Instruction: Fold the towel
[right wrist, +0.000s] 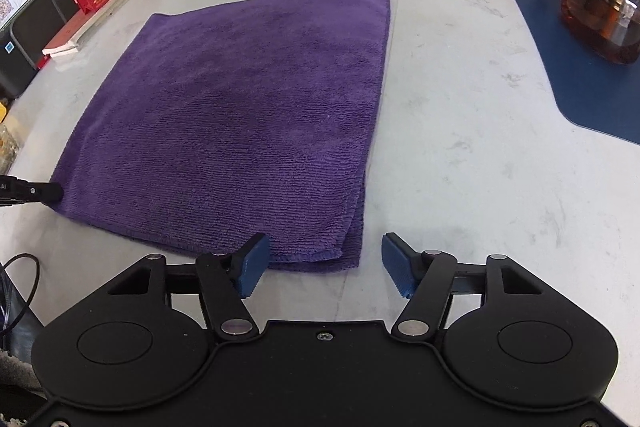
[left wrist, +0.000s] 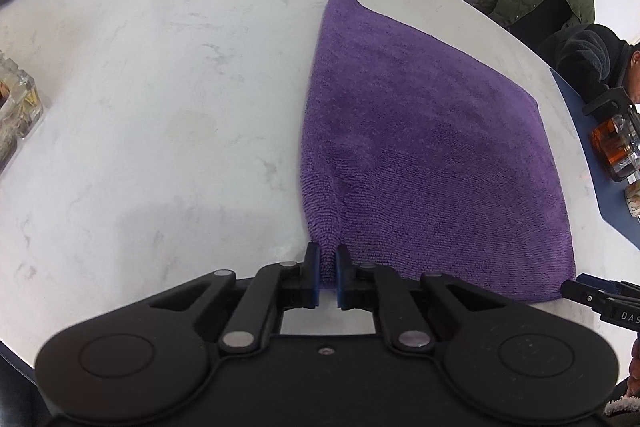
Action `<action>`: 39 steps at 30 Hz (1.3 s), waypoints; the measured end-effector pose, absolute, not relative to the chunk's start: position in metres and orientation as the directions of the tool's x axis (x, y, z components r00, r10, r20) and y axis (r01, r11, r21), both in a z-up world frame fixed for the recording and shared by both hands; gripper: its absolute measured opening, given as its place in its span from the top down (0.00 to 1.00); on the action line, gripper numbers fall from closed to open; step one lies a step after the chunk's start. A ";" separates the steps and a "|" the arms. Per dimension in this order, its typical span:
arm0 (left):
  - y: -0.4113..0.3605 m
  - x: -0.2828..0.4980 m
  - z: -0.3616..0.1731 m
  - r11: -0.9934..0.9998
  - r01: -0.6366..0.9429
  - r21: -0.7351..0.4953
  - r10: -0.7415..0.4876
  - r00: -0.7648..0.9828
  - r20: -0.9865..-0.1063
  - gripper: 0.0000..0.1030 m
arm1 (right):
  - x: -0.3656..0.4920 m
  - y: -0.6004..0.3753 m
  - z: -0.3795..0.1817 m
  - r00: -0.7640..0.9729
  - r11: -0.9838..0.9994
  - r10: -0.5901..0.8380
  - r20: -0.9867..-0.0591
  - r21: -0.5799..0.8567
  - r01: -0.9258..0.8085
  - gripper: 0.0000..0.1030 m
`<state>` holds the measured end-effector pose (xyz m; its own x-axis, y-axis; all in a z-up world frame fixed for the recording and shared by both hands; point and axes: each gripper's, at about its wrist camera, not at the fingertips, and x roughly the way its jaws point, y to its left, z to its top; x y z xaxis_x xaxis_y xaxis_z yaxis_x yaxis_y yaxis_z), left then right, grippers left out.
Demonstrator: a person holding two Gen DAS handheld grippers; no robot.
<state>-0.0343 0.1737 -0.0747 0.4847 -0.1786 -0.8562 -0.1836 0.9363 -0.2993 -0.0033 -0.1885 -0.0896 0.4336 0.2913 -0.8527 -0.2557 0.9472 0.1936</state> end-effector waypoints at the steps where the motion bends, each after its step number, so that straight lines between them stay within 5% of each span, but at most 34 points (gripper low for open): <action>1: 0.174 -0.034 -0.075 0.936 -0.184 -0.301 -0.180 0.486 -0.855 0.93 | -0.003 -0.187 -0.089 0.426 0.944 0.298 -0.854 0.198 -0.263 0.48; 14: 0.177 -0.033 -0.079 0.934 -0.162 -0.317 -0.197 0.506 -0.840 0.93 | -0.006 -0.174 -0.087 0.435 0.935 0.238 -0.868 0.085 -0.344 0.76; 19: 0.181 -0.032 -0.080 0.925 -0.172 -0.340 -0.212 0.510 -0.833 0.95 | -0.003 -0.177 -0.086 0.410 0.929 0.291 -0.865 0.152 -0.337 0.93; 29: 0.204 -0.020 -0.064 0.839 -0.209 -0.503 -0.308 0.579 -0.755 0.96 | 0.011 -0.213 -0.082 0.403 0.871 0.491 -0.773 0.450 -0.197 0.94; 39: 0.215 0.018 -0.041 0.794 -0.181 -0.581 -0.347 0.649 -0.676 0.96 | 0.040 -0.222 -0.067 0.447 0.831 0.550 -0.706 0.518 -0.203 0.94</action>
<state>0.0178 0.2154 -0.0408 0.6495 -0.3473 -0.6764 -0.1807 0.7936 -0.5810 0.0403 -0.2223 -0.0666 0.4468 0.5497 -0.7058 -0.2032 0.8307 0.5183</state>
